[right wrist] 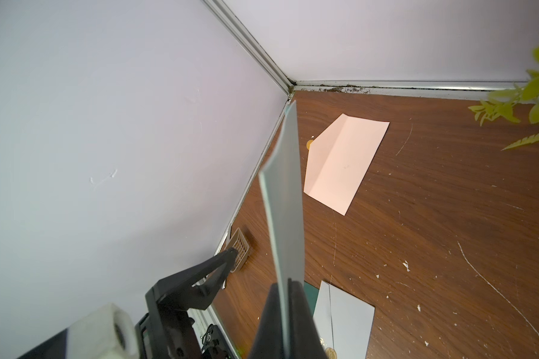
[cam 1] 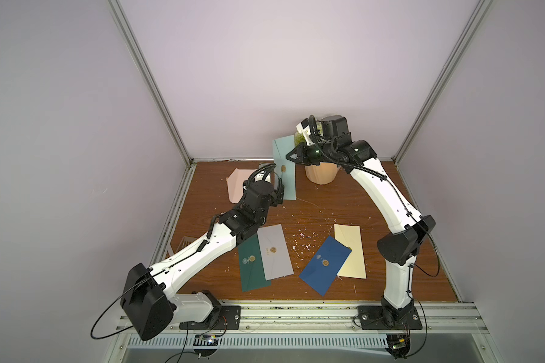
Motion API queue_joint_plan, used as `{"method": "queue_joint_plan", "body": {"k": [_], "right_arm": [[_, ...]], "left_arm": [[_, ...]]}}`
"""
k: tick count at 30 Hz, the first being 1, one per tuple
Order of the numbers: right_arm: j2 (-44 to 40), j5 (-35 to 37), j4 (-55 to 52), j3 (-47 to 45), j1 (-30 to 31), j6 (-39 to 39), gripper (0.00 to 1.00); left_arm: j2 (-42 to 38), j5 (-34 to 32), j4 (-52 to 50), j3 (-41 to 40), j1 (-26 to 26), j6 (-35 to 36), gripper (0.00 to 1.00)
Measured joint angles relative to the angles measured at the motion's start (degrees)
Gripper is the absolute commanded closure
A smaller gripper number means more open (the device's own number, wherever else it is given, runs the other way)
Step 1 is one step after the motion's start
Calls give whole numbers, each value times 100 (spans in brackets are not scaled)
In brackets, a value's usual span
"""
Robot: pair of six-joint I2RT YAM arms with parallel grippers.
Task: Open the envelope
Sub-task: Open the envelope flap on the envelope.
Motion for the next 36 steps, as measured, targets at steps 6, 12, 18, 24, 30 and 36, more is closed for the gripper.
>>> {"method": "queue_joint_plan", "body": {"k": [6, 12, 18, 24, 30, 36], "right_arm": [[0, 0, 61, -2, 0, 0, 100], [0, 0, 105, -13, 0, 2, 100], [0, -2, 131, -35, 4, 0, 100], [0, -9, 131, -44, 7, 0, 100], [0, -26, 138, -44, 20, 0, 100], [0, -28, 136, -46, 26, 0, 100]], "left_arm": [[146, -136, 7, 144, 0, -20, 9], [286, -138, 7, 271, 0, -15, 10], [297, -140, 55, 313, 0, 7, 9], [299, -151, 81, 315, 0, 76, 8], [306, -243, 98, 323, 0, 109, 6], [374, -284, 105, 433, 0, 140, 5]]}}
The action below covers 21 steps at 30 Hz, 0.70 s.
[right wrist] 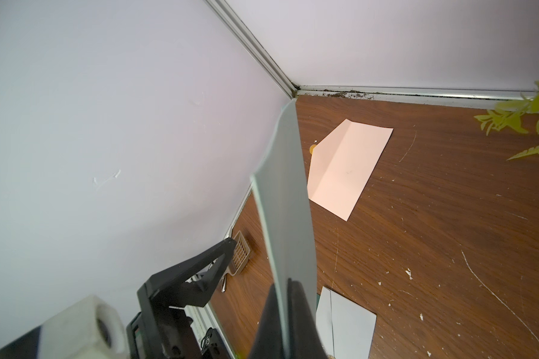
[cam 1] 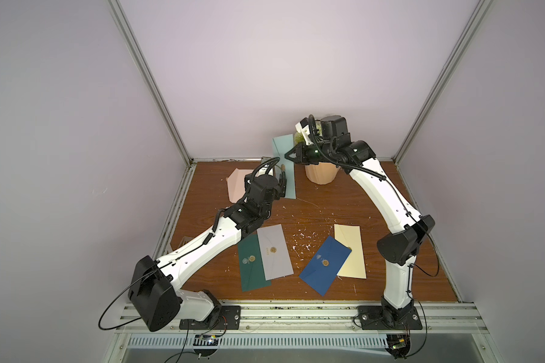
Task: Open the envelope
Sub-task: Open the envelope flap on the envelope.
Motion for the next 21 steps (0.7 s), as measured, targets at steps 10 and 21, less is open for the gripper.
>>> {"method": "queue_joint_plan", "body": {"k": [10, 21], "right_arm": [[-2, 0, 0, -52, 4, -2, 100], [-7, 0, 0, -76, 22, -2, 100]], "left_arm": [[57, -13, 42, 61, 0, 66, 5], [57, -92, 37, 61, -7, 83, 4]]}}
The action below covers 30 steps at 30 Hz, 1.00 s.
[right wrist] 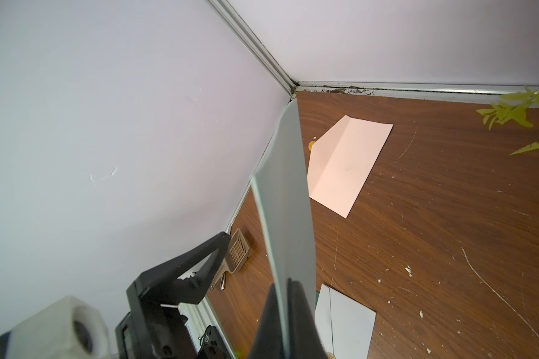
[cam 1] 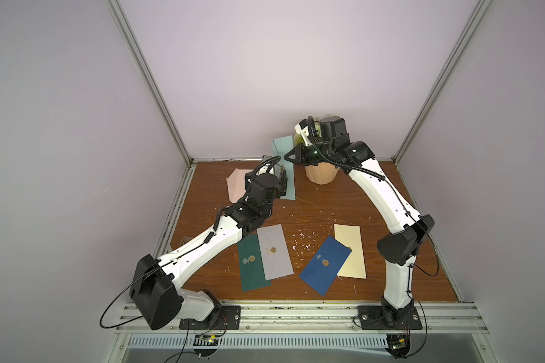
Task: Open the envelope
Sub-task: Open the envelope flap on the envelope.
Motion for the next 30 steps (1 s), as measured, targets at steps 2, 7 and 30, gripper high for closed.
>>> {"method": "queue_joint_plan", "body": {"k": [2, 7, 30], "right_arm": [[0, 0, 0, -9, 7, -2, 100], [-22, 2, 42, -63, 26, -17, 100], [-136, -48, 35, -173, 57, -111, 100]], "left_arm": [[0, -22, -7, 0, 0, 15, 3], [-2, -70, -9, 0, 0, 37, 2], [-2, -173, 22, 0, 142, 37, 2]]}}
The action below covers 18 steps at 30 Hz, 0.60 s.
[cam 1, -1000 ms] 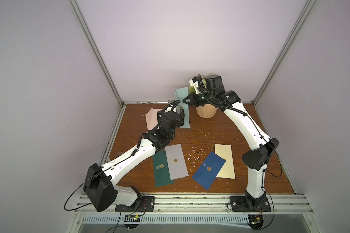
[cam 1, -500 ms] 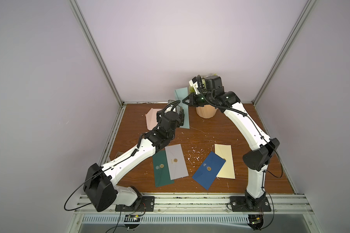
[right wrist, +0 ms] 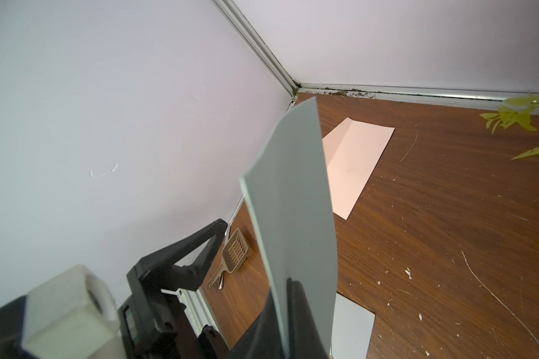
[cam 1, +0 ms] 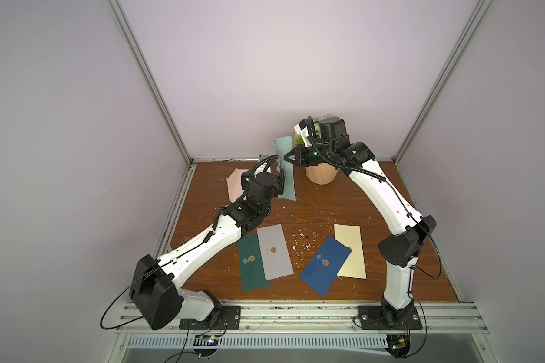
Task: Open the envelope
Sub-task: Open the envelope flap on the envelope.
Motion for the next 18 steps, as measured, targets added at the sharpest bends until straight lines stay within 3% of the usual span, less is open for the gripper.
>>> {"method": "queue_joint_plan", "body": {"k": [18], "right_arm": [[-37, -236, -297, -11, 83, -13, 100]], "left_arm": [[-302, -122, 52, -243, 302, -160, 1]]}}
